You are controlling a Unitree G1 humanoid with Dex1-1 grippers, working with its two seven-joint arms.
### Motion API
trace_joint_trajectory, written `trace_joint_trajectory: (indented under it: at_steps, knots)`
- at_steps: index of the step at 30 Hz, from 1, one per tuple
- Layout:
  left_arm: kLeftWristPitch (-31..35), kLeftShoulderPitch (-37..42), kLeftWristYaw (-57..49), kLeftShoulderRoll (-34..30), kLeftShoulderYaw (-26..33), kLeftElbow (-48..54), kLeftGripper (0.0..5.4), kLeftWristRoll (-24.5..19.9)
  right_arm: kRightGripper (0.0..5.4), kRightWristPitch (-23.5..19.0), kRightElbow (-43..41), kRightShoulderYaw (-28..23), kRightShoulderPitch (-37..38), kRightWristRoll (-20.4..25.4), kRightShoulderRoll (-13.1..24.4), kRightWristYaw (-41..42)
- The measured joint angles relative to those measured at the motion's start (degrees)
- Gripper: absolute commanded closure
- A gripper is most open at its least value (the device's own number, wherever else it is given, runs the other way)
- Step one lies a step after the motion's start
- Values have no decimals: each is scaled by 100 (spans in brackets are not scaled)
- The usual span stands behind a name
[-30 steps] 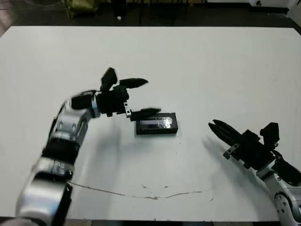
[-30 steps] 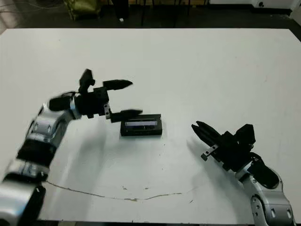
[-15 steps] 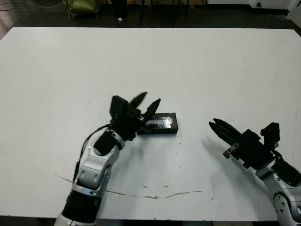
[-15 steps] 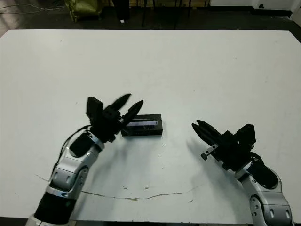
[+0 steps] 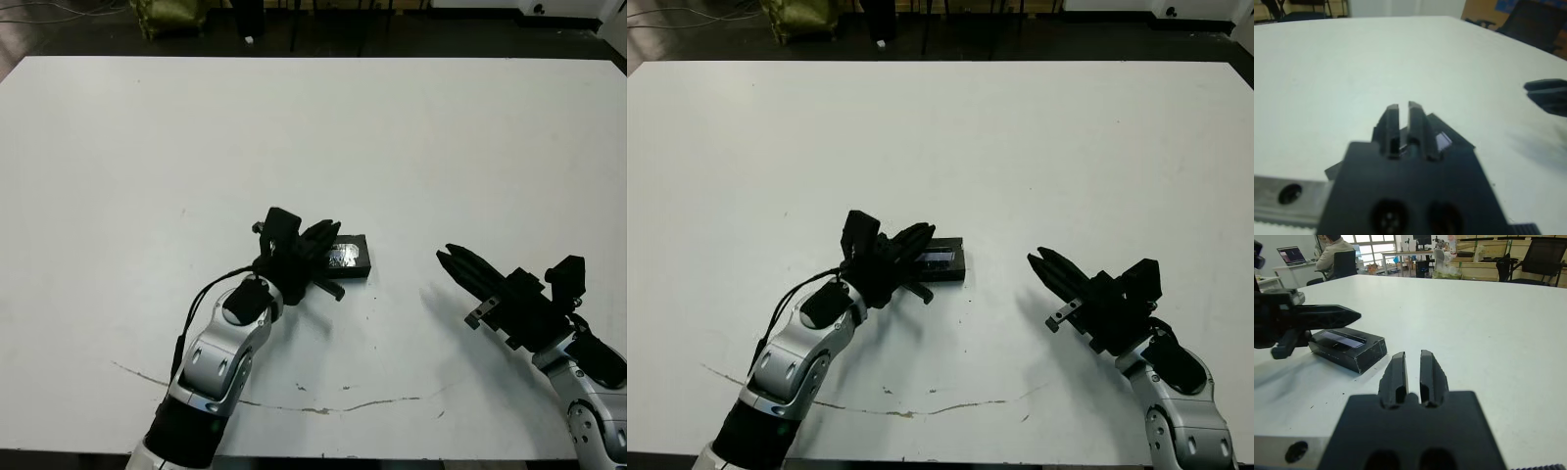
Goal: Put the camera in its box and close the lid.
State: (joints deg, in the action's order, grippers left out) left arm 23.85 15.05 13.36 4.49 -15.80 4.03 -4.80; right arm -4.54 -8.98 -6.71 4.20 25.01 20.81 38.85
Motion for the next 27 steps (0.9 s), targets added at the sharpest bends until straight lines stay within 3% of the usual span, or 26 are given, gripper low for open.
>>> trace_joint_trajectory:
  at_steps: [14, 27]
  knots:
    - [613, 427, -97, -76, -52, -385, 539, 135, 540, 3, 89, 1, -18, 3, 5, 58]
    - [765, 439, 26, -252, -237, -254, 539, 236, 540, -212, -148, 2, 51, 91, 13, -17]
